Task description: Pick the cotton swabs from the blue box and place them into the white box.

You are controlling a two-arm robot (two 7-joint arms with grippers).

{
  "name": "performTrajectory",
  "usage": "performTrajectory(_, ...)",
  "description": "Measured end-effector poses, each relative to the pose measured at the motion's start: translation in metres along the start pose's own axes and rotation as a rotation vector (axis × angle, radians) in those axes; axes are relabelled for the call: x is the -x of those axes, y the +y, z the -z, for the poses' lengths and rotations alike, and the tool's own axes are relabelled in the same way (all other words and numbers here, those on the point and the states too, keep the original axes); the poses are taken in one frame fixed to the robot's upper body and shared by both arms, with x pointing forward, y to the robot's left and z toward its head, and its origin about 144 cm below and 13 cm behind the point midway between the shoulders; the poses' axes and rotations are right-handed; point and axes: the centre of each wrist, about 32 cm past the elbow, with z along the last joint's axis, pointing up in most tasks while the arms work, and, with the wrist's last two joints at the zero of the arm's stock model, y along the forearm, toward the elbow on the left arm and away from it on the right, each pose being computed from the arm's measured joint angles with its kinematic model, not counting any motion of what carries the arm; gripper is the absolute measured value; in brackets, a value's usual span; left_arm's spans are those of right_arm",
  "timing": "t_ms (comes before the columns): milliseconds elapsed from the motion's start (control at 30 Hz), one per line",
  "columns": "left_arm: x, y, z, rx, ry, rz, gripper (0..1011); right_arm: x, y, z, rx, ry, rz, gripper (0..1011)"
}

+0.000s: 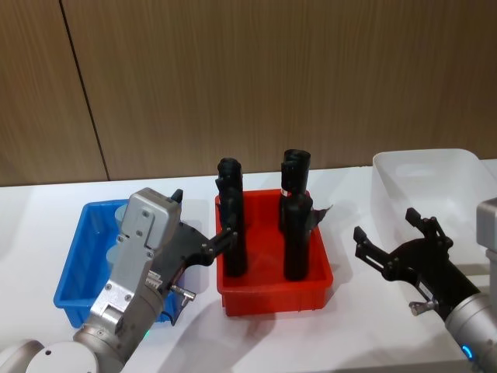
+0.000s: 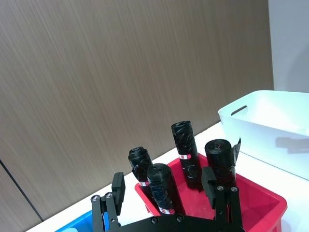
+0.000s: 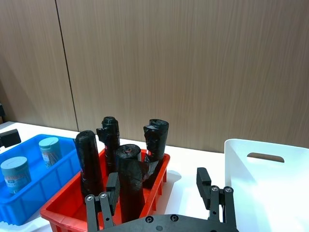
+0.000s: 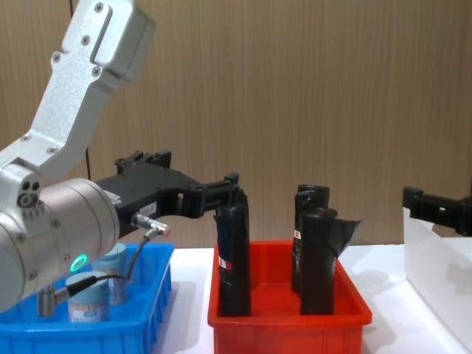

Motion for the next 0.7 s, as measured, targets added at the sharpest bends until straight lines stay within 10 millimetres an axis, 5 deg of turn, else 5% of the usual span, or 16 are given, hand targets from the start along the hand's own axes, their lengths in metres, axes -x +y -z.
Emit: performTrajectory(700,0.0,0.0,0.0,0.0,0.0,0.0,1004,0.0,0.0,0.0,0.0,0.0,0.0,1002)
